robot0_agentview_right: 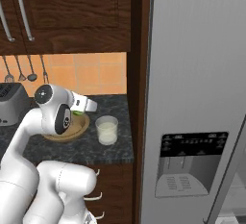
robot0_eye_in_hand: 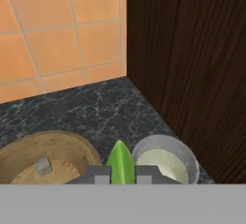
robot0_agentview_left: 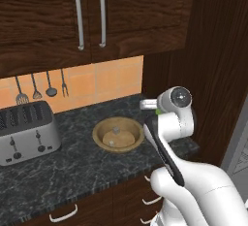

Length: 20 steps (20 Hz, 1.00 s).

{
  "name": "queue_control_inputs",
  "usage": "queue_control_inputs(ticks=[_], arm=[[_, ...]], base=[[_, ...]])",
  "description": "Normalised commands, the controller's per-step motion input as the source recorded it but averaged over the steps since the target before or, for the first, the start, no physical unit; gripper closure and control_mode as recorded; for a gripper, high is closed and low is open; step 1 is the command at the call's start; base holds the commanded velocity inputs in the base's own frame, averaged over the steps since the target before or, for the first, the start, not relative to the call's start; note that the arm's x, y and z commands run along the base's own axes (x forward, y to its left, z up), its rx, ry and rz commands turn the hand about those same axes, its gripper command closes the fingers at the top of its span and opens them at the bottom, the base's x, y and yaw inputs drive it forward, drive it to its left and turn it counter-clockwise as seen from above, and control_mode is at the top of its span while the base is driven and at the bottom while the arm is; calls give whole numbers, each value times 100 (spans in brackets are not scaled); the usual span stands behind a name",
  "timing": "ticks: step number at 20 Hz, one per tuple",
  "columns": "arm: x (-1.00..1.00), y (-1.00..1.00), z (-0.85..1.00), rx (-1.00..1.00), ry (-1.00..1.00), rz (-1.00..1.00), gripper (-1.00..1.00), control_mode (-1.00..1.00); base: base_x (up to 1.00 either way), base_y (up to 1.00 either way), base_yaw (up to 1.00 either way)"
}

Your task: Grab a lemon wedge from the fridge and one ice cube from the ice bowl, and put them in the glass of lemonade.

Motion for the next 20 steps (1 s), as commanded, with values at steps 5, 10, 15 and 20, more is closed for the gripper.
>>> queue_control_inputs(ticks=[5, 10, 15, 20], arm=[[0, 2, -23, 0, 1, 0, 100, -100], [0, 0, -14, 0, 3, 0, 100, -100], [13, 7, -14, 0, 9, 0, 100, -100], [23, 1, -8, 0, 1, -11, 100, -100]], base=[[0, 0, 0], [0, 0, 0], [0, 0, 0], [0, 0, 0]])
